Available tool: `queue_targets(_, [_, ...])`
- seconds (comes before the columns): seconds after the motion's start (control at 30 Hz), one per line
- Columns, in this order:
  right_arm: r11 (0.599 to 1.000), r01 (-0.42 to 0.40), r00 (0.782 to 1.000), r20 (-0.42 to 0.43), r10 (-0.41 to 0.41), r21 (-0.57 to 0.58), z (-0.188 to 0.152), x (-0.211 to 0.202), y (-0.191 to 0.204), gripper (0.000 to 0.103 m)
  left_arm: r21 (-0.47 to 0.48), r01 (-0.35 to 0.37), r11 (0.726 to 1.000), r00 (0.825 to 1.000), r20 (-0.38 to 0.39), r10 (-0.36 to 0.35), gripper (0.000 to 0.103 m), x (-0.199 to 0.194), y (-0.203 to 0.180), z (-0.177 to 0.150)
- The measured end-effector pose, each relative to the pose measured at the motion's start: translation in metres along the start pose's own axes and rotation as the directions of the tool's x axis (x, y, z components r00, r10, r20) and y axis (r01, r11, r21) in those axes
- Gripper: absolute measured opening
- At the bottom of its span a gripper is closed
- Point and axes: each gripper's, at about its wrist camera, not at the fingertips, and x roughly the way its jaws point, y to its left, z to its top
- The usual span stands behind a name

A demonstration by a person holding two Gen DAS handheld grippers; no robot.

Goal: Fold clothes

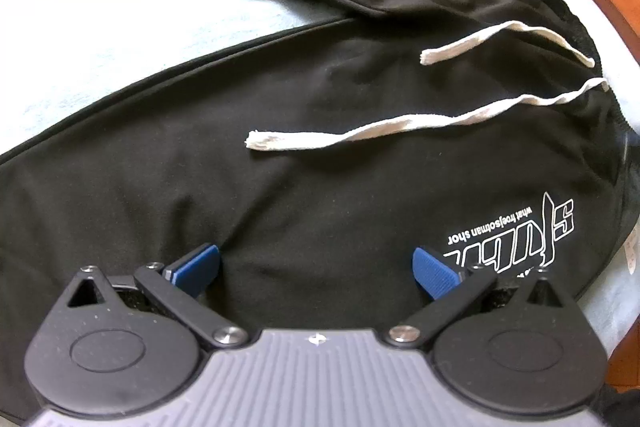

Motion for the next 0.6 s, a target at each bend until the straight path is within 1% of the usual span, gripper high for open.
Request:
queue_targets(0.03, [1.000, -0.018, 0.999, 0.052, 0.018, 0.006, 0.010, -0.009, 0.001, 0.097, -0.002, 0.002, 1.000, 1.000, 0.007, -0.002, 0.102, 0.000, 0.001, -0.001])
queue_targets(0.1, [0.998, -0.057, 0.988, 0.147, 0.055, 0.011, 0.034, -0.018, 0.003, 0.095, -0.001, 0.002, 1.000, 1.000, 0.013, -0.002, 0.102, -0.002, 0.001, -0.003])
queue_targets(0.17, [0.995, -0.102, 0.974, 0.207, 0.097, 0.013, 0.064, -0.015, 0.007, 0.087, -0.001, 0.001, 1.000, 1.000, 0.017, -0.001, 0.102, -0.002, 0.001, -0.003])
queue_targets(0.2, [0.993, -0.117, 0.972, 0.207, 0.111, 0.018, 0.077, -0.008, 0.007, 0.084, -0.004, 0.001, 1.000, 1.000, 0.020, 0.000, 0.102, -0.002, 0.001, -0.003])
queue_targets(0.23, [0.991, -0.129, 0.973, 0.194, 0.121, 0.030, 0.087, 0.003, 0.009, 0.076, -0.008, 0.000, 1.000, 1.000, 0.022, 0.000, 0.102, -0.001, 0.001, -0.003])
queue_targets(0.3, [0.987, -0.154, 0.976, 0.166, 0.144, 0.052, 0.093, 0.025, 0.006, 0.076, -0.009, -0.001, 1.000, 1.000, 0.027, 0.001, 0.102, -0.001, 0.000, -0.003])
queue_targets(0.37, [0.991, -0.109, 0.989, 0.110, 0.100, 0.078, 0.084, 0.046, 0.003, 0.076, -0.002, -0.001, 1.000, 1.000, 0.027, 0.001, 0.102, -0.001, 0.000, -0.003])
queue_targets(0.4, [0.993, -0.096, 0.992, 0.095, 0.088, 0.075, 0.079, 0.052, 0.000, 0.076, 0.000, 0.000, 1.000, 1.000, 0.026, 0.000, 0.102, -0.002, 0.000, -0.004])
queue_targets(0.43, [0.994, -0.097, 0.991, 0.101, 0.092, 0.051, 0.075, 0.051, -0.002, 0.075, 0.000, 0.003, 1.000, 1.000, 0.024, -0.003, 0.102, -0.003, 0.001, -0.004])
queue_targets(0.5, [0.996, -0.078, 0.994, 0.084, 0.074, 0.046, 0.075, 0.041, -0.002, 0.075, -0.003, 0.010, 1.000, 1.000, 0.020, -0.010, 0.102, -0.003, 0.003, -0.003])
queue_targets(0.53, [0.995, -0.090, 0.991, 0.101, 0.084, 0.050, 0.077, 0.033, -0.004, 0.075, -0.007, 0.012, 1.000, 1.000, 0.019, -0.011, 0.102, -0.003, 0.003, -0.002])
queue_targets(0.6, [0.993, -0.109, 0.977, 0.187, 0.098, 0.052, 0.086, 0.015, -0.008, 0.076, -0.013, 0.008, 1.000, 1.000, 0.017, -0.008, 0.102, -0.002, 0.003, -0.001])
